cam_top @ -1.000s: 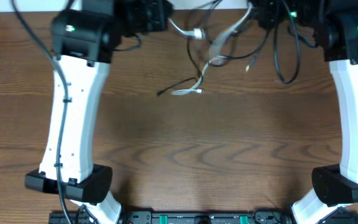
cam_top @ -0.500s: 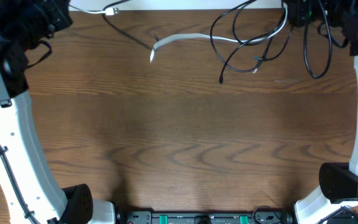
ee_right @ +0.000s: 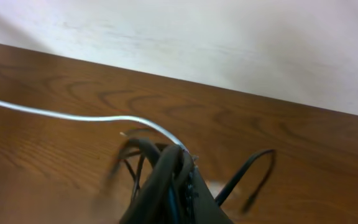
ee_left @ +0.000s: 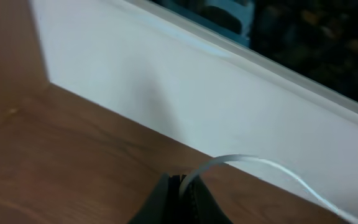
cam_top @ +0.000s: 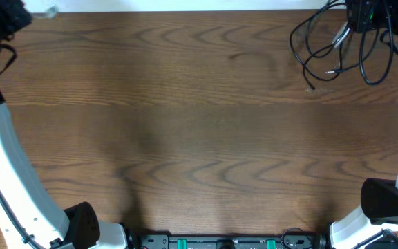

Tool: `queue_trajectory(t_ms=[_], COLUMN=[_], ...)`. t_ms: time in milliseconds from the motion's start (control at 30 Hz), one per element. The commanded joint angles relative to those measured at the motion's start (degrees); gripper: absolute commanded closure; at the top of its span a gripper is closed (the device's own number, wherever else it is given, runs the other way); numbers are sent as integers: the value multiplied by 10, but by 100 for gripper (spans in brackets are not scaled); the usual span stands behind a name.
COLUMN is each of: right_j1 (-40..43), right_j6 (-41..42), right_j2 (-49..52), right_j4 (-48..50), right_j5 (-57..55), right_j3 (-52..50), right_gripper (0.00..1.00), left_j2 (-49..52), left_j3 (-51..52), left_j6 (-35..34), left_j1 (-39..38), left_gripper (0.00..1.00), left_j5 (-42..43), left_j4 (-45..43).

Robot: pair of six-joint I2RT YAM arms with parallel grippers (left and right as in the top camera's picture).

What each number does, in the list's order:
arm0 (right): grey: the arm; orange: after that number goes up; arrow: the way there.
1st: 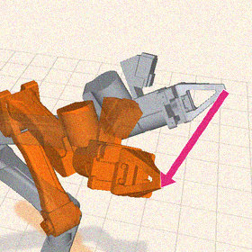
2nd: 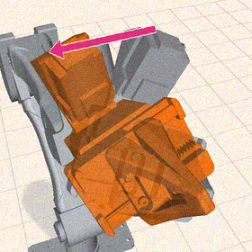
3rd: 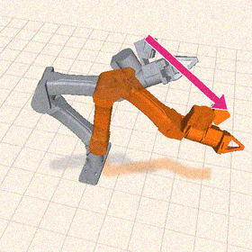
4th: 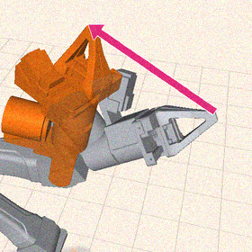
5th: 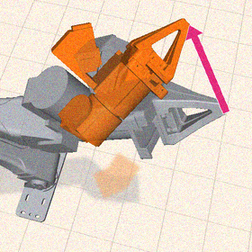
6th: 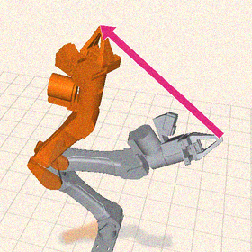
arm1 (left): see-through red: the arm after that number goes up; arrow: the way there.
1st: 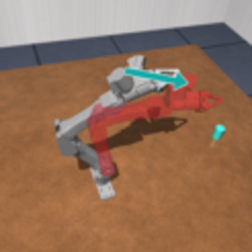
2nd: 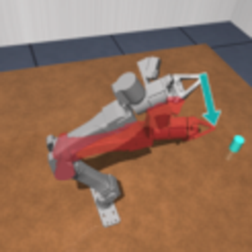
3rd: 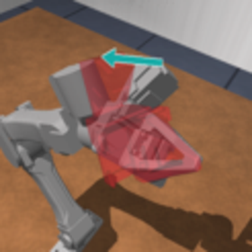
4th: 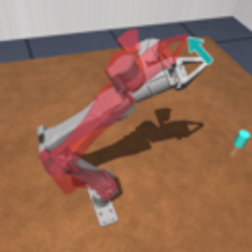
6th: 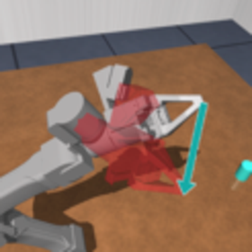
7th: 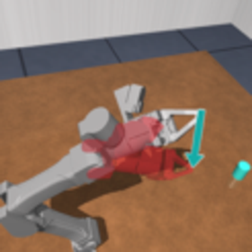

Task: Untangle cables

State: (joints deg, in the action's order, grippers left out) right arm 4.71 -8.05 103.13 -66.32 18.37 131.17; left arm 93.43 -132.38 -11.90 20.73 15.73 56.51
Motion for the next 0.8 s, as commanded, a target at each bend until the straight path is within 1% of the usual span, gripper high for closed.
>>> queue_trajectory(t_ms=[0,167,433,533,767], right_j1=[4,6,6,6,6], right_j6=[-6,-6,-6,-6,-6], right_j2=[-6,-6,-6,-6,-6], right_j4=[-2,-3,-4,-5,-6], right_j5=[-26,-35,-59,-60,-94], right_j3=[3,3,3,3,3], right_gripper=[99,99,99,99,99], left_j2=[0,0,0,0,0], left_j3=[-26,-26,-26,-26,-25], left_j6=[7,7,7,7,7], left_j1=[40,69,70,70,67], left_gripper=[93,92,93,93,93], left_j5=[-29,-29,-33,-61,-53], left_j4=[-10,-16,-35,-36,-35])
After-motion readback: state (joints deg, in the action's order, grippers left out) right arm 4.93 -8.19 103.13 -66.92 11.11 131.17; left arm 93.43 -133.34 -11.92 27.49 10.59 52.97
